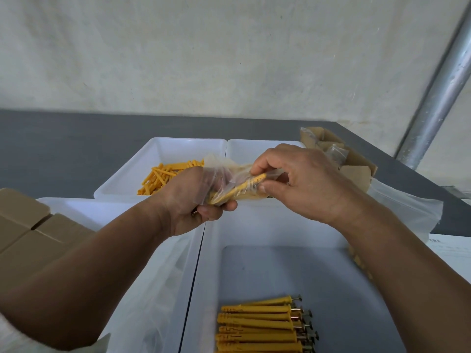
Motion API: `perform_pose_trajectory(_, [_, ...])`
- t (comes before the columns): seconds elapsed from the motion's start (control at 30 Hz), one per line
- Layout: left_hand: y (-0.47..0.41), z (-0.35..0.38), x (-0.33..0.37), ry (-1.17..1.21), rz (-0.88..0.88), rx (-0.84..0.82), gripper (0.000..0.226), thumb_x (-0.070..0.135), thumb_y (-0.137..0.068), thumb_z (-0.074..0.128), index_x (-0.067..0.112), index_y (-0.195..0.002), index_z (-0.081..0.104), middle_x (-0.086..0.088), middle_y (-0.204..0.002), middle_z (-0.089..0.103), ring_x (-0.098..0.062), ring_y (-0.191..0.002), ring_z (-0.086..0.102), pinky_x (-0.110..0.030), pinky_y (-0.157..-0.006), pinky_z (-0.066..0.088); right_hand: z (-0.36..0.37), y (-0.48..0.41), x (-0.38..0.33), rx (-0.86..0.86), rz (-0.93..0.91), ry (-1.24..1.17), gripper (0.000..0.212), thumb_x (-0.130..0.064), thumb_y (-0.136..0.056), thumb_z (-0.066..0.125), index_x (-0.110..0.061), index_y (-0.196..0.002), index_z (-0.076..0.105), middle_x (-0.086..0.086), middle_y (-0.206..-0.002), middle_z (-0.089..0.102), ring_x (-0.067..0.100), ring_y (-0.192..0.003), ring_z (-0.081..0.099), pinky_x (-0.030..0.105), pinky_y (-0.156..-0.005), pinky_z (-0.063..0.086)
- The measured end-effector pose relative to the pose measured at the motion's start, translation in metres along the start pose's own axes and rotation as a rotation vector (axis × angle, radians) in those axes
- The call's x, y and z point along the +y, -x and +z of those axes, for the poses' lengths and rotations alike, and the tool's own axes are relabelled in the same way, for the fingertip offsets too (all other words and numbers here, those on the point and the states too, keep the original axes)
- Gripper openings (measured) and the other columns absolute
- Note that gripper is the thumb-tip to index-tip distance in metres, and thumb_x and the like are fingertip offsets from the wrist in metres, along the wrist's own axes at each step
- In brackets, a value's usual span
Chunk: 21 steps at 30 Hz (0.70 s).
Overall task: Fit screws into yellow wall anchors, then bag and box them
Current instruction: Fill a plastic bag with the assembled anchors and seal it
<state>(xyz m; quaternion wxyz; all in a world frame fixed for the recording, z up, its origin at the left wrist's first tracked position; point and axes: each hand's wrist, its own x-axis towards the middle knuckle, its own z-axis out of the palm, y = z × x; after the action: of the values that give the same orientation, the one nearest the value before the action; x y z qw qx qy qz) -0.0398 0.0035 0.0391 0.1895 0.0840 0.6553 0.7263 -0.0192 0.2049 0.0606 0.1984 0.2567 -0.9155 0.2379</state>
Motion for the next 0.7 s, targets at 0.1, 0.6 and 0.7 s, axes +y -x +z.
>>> perform_pose_trajectory(0.1, [0.002,0.002,0.001,-0.015,-0.005,-0.007,0.047,-0.007,-0.081,0.034,0.013,-0.059,0.07,-0.004,-0.065,0.064,-0.016,-0.055,0.06,-0.014,-0.03,0.026,0.001,-0.001,0.0,0.019,-0.016,0.013,0.016,-0.016,-0.084,0.072,-0.027,-0.095,0.069,-0.01,-0.089,0.06,0.011,-0.088,0.057,0.029,-0.079,0.047])
perform_pose_trajectory(0.6, [0.007,0.012,0.005,-0.034,0.038,0.03,0.035,0.006,-0.086,0.047,0.019,-0.073,0.077,-0.002,-0.076,0.071,-0.015,-0.059,0.063,-0.013,-0.032,0.027,0.002,-0.002,-0.001,0.206,-0.121,0.081,0.011,-0.014,-0.08,0.075,-0.012,-0.081,0.064,0.0,-0.076,0.058,0.02,-0.073,0.053,0.037,-0.064,0.046])
perform_pose_trajectory(0.7, [0.007,0.012,0.006,-0.03,0.061,0.045,0.024,0.016,-0.071,0.053,0.018,-0.08,0.075,0.0,-0.075,0.072,-0.015,-0.056,0.062,-0.013,-0.033,0.026,0.001,-0.003,-0.004,0.215,-0.147,0.063,0.013,-0.011,-0.078,0.075,-0.009,-0.078,0.063,0.001,-0.073,0.057,0.019,-0.07,0.052,0.035,-0.062,0.045])
